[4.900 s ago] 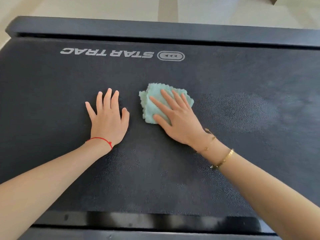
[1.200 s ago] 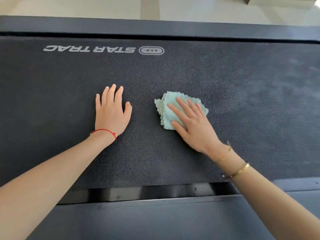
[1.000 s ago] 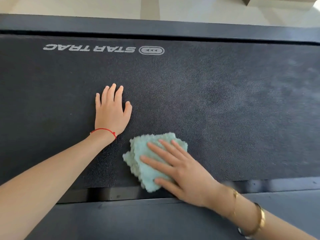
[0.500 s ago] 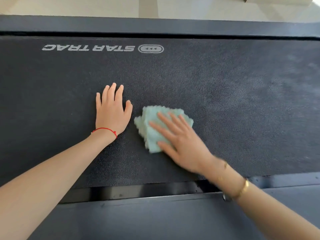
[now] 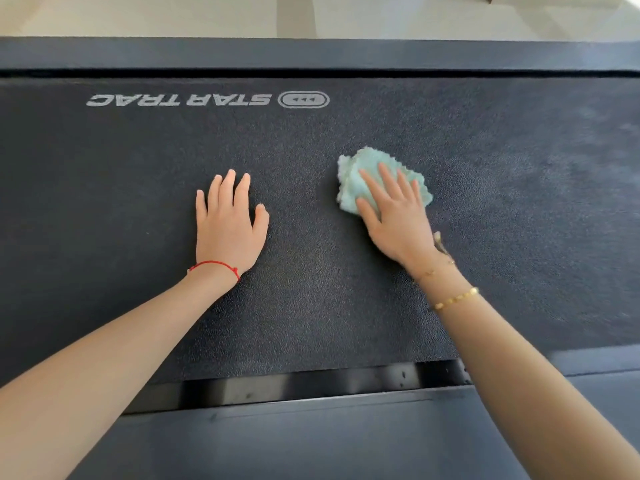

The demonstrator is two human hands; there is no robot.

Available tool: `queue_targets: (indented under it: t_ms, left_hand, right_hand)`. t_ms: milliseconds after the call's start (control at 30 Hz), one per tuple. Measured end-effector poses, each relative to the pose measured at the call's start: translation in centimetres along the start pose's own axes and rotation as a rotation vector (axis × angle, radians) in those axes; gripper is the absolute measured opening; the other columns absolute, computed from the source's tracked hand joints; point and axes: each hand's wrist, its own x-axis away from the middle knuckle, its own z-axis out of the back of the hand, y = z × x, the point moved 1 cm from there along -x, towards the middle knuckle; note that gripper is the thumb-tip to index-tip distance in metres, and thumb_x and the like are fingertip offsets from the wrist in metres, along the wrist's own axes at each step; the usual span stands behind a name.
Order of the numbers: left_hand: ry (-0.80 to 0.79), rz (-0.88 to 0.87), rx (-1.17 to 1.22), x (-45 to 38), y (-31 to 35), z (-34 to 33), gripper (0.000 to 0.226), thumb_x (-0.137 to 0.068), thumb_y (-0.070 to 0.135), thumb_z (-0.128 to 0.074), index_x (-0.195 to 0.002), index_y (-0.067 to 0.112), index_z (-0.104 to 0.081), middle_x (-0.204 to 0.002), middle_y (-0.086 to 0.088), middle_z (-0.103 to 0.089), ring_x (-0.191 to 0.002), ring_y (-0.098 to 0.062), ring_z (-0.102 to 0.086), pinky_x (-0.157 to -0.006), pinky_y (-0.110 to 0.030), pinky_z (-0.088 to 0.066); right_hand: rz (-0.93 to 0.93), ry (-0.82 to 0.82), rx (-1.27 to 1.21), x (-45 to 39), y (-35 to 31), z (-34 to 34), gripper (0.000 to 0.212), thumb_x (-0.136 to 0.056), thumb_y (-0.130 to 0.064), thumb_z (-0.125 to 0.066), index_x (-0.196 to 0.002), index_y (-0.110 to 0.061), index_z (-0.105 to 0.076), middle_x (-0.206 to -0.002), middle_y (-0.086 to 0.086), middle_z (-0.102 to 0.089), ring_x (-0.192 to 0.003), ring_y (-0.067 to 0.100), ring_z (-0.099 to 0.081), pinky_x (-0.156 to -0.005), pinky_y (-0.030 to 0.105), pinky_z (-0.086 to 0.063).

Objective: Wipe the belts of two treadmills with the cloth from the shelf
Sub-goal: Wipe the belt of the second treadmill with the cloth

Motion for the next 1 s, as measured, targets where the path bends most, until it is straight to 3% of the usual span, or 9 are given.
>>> queue_targets:
  t_ms: [133, 233, 433, 567, 633, 833, 1000]
  left_hand:
    - [0.002, 0.011, -0.005, 0.1, 0.1, -0.1, 0.056, -0.102, 0.033, -0.036, -0.153, 0.012, -0.031, -0.161, -0.012, -0.025, -0.151, -0.029, -0.015, -0.122, -0.053, -0.01]
    - [-0.007, 0.024, 0.012, 0.6, 0.7, 0.0, 0.053, -0.102, 0.027, -0.038, -0.153, 0.013, -0.032, -0.16, -0.012, -0.026, -0.15, -0.031, -0.015, -0.121, -0.056, -0.009]
    - [-0.071, -0.011, 0.03, 0.7, 3.7, -0.3, 0.054, -0.101, 0.028, -0.036, -0.154, 0.018, -0.028, -0.163, -0.009, -0.02, -0.152, -0.031, -0.008, -0.119, -0.062, -0.003]
    - [-0.088, 0.001, 0.05, -0.1, 5.3, -0.5, 0.055, -0.101, 0.029, -0.036, -0.154, 0.018, -0.028, -0.163, -0.009, -0.02, -0.152, -0.031, -0.008, -0.119, -0.064, -0.002]
    - [-0.091, -0.034, 0.048, -0.6, 5.8, -0.6, 0.055, -0.101, 0.03, -0.036, -0.154, 0.018, -0.028, -0.163, -0.008, -0.021, -0.152, -0.03, -0.009, -0.119, -0.063, -0.002]
    - [-0.094, -0.091, 0.047, -2.8, 7.4, -1.7, 0.054, -0.102, 0.031, -0.034, -0.154, 0.019, -0.027, -0.163, -0.006, -0.019, -0.152, -0.029, -0.008, -0.119, -0.062, -0.002]
    - [-0.078, -0.077, 0.032, -3.8, 8.7, -2.5, 0.054, -0.103, 0.032, -0.034, -0.155, 0.019, -0.027, -0.163, -0.006, -0.019, -0.152, -0.03, -0.008, -0.119, -0.062, -0.003]
  right_hand:
    - [0.297, -0.12, -0.048, 6.6, -2.0, 0.7, 0.053, -0.101, -0.049, -0.03, -0.152, -0.035, -0.029, -0.162, -0.003, -0.02, -0.15, 0.022, -0.012, -0.123, 0.041, -0.003]
    - [0.367, -0.155, -0.065, 11.3, -0.9, 2.3, 0.051, -0.103, -0.046, -0.034, -0.152, -0.038, -0.025, -0.162, -0.009, -0.015, -0.151, 0.015, -0.008, -0.123, 0.036, -0.003]
    - [0.142, -0.103, -0.031, 8.5, 5.0, 3.8, 0.051, -0.103, -0.048, -0.032, -0.152, -0.037, -0.025, -0.163, -0.006, -0.016, -0.151, 0.018, -0.01, -0.122, 0.029, 0.002]
    - [-0.114, -0.045, 0.0, 1.9, 6.4, 3.1, 0.052, -0.103, -0.044, -0.033, -0.153, -0.033, -0.025, -0.163, 0.002, -0.015, -0.151, 0.028, -0.009, -0.122, 0.04, -0.001]
    - [-0.148, -0.026, 0.011, 1.1, 5.4, 2.5, 0.052, -0.103, -0.044, -0.033, -0.153, -0.032, -0.025, -0.163, 0.003, -0.014, -0.15, 0.029, -0.008, -0.122, 0.043, -0.001]
    - [0.215, -0.159, -0.028, 9.7, 2.6, 3.2, 0.052, -0.103, -0.049, -0.029, -0.153, -0.04, -0.02, -0.163, -0.01, -0.01, -0.151, 0.016, -0.003, -0.123, 0.038, 0.0]
    - [0.296, -0.176, -0.039, 7.6, 6.3, 4.4, 0.051, -0.102, -0.049, -0.031, -0.152, -0.041, -0.022, -0.163, -0.01, -0.014, -0.151, 0.017, -0.008, -0.123, 0.035, -0.002]
